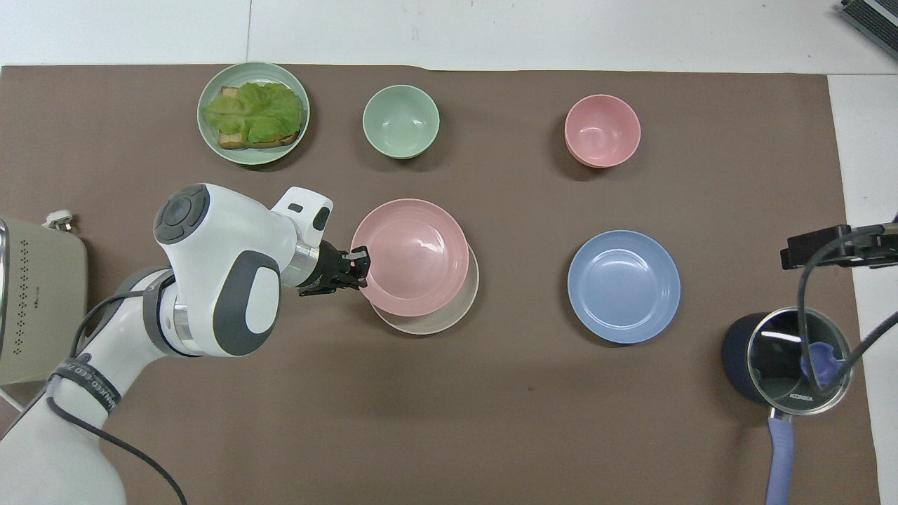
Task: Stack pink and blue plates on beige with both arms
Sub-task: 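Lift the pink plate with the left gripper and carry it onto the beige plate, then open the left gripper and withdraw it to the rest pose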
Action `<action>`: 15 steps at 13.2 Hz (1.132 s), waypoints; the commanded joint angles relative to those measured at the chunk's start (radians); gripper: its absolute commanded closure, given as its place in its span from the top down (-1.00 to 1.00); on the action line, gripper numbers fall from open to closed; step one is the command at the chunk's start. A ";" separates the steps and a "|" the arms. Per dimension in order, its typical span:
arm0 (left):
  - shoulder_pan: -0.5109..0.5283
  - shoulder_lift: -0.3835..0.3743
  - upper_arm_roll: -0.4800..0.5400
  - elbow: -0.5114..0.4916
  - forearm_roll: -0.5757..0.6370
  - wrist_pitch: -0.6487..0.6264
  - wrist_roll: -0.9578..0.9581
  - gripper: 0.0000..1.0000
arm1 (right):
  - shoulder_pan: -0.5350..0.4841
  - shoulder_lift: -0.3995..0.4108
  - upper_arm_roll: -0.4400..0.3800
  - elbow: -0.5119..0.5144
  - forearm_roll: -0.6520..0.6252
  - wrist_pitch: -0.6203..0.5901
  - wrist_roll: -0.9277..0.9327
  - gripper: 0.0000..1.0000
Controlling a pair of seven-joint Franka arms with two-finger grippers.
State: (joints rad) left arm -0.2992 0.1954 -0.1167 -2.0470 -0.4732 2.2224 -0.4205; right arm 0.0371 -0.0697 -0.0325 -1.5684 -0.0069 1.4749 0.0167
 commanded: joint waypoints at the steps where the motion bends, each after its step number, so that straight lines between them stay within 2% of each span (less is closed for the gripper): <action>1: -0.043 -0.008 0.017 -0.010 -0.021 0.036 -0.006 1.00 | -0.013 -0.007 0.005 0.001 0.013 -0.005 -0.021 1.00; 5: -0.023 -0.019 0.023 -0.004 -0.004 -0.006 0.006 1.00 | -0.013 -0.007 0.005 0.001 0.013 -0.005 -0.021 1.00; 6: -0.002 -0.025 0.034 0.002 0.020 -0.065 0.009 1.00 | -0.013 -0.007 0.005 0.001 0.013 -0.005 -0.021 1.00; 9: 0.116 -0.034 0.035 0.111 0.238 -0.234 0.047 1.00 | -0.013 -0.007 0.005 0.001 0.013 -0.005 -0.021 1.00; 12: 0.240 -0.040 0.037 0.221 0.347 -0.390 0.222 1.00 | -0.013 -0.007 0.005 0.001 0.013 -0.005 -0.021 1.00; 15: 0.348 -0.115 0.037 0.246 0.427 -0.431 0.362 1.00 | -0.013 -0.007 0.005 0.001 0.013 -0.005 -0.021 1.00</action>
State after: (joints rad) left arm -0.0060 0.1331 -0.0690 -1.8099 -0.0957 1.8339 -0.1344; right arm 0.0371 -0.0697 -0.0325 -1.5684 -0.0069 1.4748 0.0167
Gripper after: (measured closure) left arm 0.000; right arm 0.000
